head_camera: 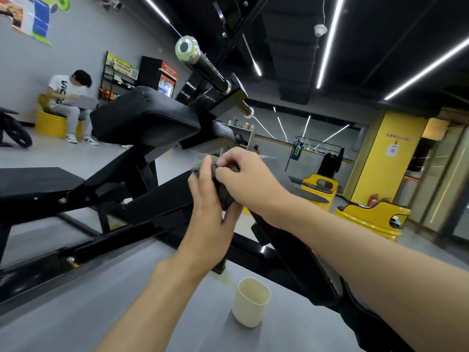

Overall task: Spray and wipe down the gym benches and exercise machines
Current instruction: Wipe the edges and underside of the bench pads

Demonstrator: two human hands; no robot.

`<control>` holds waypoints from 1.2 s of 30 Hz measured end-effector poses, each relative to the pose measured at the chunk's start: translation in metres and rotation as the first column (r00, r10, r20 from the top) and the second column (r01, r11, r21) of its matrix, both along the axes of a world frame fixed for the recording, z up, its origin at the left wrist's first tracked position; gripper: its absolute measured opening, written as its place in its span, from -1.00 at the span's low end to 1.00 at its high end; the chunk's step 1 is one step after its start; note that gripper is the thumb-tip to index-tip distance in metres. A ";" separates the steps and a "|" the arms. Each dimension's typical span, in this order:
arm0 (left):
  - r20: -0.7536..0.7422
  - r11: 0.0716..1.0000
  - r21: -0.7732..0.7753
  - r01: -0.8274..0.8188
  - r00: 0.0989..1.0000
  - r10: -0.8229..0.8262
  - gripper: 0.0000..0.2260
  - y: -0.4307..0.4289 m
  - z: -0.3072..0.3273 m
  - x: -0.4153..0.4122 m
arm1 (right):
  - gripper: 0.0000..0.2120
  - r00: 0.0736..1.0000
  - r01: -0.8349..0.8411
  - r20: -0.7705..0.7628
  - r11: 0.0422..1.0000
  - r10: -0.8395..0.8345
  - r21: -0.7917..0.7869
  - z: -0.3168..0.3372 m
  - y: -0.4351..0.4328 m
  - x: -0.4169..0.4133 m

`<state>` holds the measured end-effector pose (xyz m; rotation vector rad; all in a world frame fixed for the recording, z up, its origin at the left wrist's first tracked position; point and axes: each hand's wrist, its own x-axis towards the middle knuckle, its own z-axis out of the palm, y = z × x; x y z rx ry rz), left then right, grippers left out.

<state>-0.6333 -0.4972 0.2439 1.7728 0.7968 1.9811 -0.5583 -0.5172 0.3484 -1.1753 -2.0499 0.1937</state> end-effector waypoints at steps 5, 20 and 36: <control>0.096 0.976 0.009 -0.219 0.971 0.217 -0.59 0.010 0.001 -0.017 | -0.67 0.910 -0.197 0.409 0.940 0.069 0.279 -0.006 0.009 0.011; 0.344 0.796 -0.170 -0.581 0.722 0.600 -0.70 0.058 -0.023 -0.032 | -0.49 0.508 -0.186 0.665 0.684 -0.548 0.705 -0.019 0.054 0.019; 0.316 0.707 -0.314 -0.633 0.632 0.707 -0.74 0.110 -0.072 -0.086 | -0.50 0.465 -0.113 0.590 0.616 -0.660 0.779 -0.033 0.060 -0.009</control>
